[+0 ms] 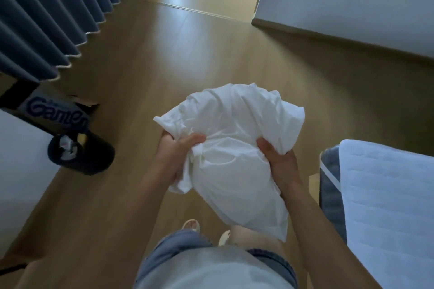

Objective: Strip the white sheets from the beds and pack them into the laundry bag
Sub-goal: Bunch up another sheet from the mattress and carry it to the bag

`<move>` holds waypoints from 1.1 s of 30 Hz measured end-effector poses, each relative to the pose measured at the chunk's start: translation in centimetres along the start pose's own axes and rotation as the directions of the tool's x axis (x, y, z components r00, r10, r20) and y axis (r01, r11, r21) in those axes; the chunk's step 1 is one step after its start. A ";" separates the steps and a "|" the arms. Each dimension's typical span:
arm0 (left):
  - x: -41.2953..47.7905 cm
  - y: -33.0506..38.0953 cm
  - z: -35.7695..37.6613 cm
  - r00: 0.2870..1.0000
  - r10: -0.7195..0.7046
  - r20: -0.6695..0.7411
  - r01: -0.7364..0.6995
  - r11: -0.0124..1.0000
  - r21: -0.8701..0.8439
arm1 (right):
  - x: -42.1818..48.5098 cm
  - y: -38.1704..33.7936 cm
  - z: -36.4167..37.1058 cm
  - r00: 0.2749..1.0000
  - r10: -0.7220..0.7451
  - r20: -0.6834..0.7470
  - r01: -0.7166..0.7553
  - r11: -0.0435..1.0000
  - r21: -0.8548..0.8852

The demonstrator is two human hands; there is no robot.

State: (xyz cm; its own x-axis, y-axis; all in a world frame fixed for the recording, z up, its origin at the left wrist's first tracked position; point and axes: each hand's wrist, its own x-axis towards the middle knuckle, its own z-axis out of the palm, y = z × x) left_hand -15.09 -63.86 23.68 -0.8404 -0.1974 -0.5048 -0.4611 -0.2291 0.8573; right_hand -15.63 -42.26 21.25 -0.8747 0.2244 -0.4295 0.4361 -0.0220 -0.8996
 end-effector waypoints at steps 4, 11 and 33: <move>9.8 4.2 8.9 0.995 -0.014 0.102 0.012 1.000 0.018 | 11.8 -4.7 -3.3 0.996 -0.023 -0.087 0.024 1.000 0.013; 25.4 12.1 20.3 1.000 -0.031 0.002 0.031 0.999 -0.039 | 32.3 -15.1 -4.2 1.000 -0.022 0.001 0.022 0.999 0.048; 77.8 42.8 29.9 0.999 -0.040 0.013 0.041 0.995 -0.092 | 83.4 -41.4 16.8 0.999 0.047 -0.006 -0.046 0.994 0.104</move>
State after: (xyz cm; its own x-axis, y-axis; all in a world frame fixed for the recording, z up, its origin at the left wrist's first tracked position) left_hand -108.68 -60.56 24.14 -0.8247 -0.1756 -0.5376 -0.4673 -0.3238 0.8227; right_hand -110.22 -38.98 21.39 -0.8519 0.2291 -0.4710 0.4518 -0.1334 -0.8821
